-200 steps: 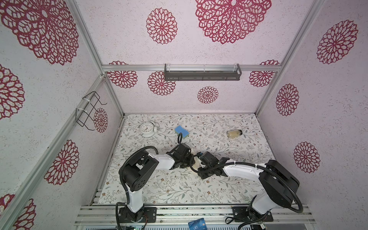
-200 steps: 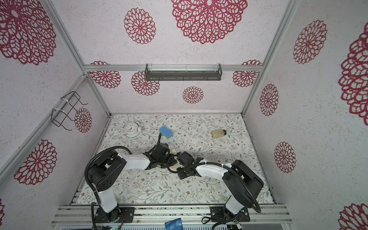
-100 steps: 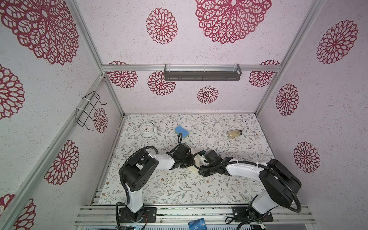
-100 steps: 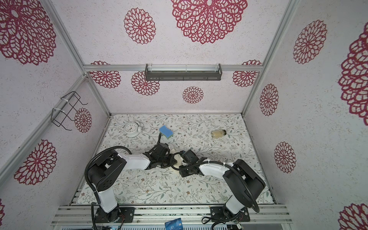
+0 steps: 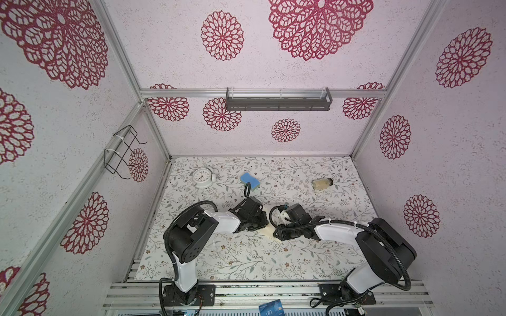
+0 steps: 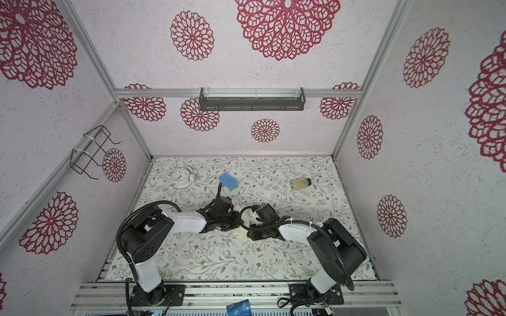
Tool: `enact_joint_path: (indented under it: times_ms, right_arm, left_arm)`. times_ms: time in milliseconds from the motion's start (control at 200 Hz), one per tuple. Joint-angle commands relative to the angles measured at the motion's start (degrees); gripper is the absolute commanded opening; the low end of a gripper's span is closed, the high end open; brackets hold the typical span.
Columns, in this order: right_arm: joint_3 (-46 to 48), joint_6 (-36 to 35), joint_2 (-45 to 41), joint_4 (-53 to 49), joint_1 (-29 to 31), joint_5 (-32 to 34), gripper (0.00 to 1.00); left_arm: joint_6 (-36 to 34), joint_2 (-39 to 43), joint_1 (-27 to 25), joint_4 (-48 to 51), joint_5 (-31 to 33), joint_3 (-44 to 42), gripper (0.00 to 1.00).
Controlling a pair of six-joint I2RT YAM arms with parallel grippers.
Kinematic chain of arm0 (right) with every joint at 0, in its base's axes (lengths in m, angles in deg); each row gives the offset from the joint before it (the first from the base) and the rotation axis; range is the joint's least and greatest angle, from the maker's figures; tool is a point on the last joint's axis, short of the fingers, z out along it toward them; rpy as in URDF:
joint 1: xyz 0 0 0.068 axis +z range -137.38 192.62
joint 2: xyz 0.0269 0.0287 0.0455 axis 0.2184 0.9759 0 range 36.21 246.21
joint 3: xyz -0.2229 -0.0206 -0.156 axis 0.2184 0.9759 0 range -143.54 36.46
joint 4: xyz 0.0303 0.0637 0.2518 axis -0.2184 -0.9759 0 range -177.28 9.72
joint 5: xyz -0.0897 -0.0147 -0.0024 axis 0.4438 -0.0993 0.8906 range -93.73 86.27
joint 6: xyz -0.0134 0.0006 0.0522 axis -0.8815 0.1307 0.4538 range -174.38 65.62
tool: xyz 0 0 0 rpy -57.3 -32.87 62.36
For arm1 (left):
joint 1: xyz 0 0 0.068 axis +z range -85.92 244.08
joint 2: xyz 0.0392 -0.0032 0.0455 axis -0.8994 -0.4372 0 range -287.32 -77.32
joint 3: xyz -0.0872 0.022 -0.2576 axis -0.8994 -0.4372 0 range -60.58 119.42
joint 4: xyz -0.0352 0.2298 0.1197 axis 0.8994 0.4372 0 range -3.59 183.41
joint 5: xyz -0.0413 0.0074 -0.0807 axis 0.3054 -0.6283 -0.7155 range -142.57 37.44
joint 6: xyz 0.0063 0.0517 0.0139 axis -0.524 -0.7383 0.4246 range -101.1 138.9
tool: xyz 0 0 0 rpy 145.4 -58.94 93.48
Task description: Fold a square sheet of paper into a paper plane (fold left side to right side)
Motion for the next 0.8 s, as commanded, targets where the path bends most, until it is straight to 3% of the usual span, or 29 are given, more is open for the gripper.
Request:
enact_joint_path:
  times_ms: [0, 130, 435, 796]
  right_arm:
    - [1.7, 1.1, 0.7, -2.2, -0.5, -0.3, 0.24]
    - [2.3, 1.0, 1.2, -1.8, -0.8, -0.8, 0.19]
    - [2.8, 0.6, 2.0, -1.1, -1.1, -1.4, 0.18]
    - [2.8, -0.5, 2.5, -0.8, -1.1, -2.1, 0.19]
  left_arm:
    - [0.4, -0.3, -0.2, 3.4, 1.3, -1.4, 0.00]
    - [-1.1, 2.3, -0.2, 1.7, 1.5, -1.8, 0.00]
    - [-6.2, 10.1, -1.6, 2.3, 2.0, -3.0, 0.00]
    - [-9.5, 4.6, -3.2, 2.7, 1.5, 1.4, 0.00]
